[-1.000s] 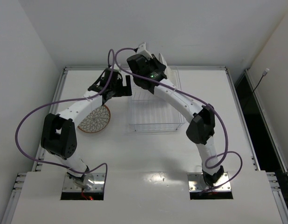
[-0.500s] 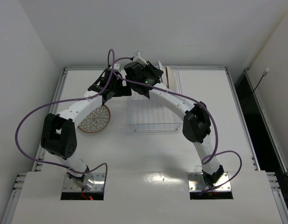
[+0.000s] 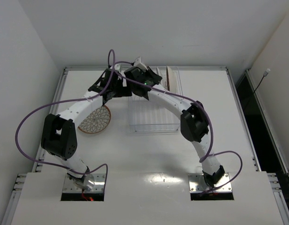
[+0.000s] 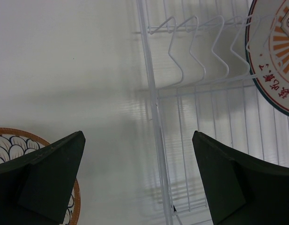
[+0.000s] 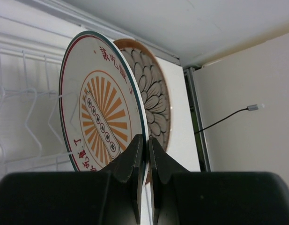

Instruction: Load the plates into the dish rack

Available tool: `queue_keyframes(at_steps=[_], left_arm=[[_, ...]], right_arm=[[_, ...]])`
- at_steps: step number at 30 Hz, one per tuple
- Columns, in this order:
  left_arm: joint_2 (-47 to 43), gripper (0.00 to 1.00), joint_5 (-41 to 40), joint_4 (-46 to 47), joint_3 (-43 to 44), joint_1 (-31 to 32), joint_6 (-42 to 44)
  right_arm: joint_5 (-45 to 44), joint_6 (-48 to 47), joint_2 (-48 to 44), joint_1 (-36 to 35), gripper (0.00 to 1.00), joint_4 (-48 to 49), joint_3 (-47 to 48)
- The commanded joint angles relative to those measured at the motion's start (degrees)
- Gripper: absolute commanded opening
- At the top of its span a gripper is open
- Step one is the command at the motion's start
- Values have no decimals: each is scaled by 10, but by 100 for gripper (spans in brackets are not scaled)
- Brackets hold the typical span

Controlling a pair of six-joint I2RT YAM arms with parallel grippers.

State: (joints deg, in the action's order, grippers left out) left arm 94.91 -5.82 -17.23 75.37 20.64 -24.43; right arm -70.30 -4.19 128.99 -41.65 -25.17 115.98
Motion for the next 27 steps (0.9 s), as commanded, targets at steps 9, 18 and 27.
queue_keyframes(at_steps=[9, 18, 27], left_arm=[[1, 99, -5, 12, 22, 2, 4], [1, 99, -5, 7, 22, 2, 4], [-17, 99, -87, 7, 16, 2, 15]], right_arm=[[59, 113, 10, 35, 0, -99, 33], [109, 150, -27, 46, 37, -138, 54], [211, 171, -166, 52, 100, -182, 99]])
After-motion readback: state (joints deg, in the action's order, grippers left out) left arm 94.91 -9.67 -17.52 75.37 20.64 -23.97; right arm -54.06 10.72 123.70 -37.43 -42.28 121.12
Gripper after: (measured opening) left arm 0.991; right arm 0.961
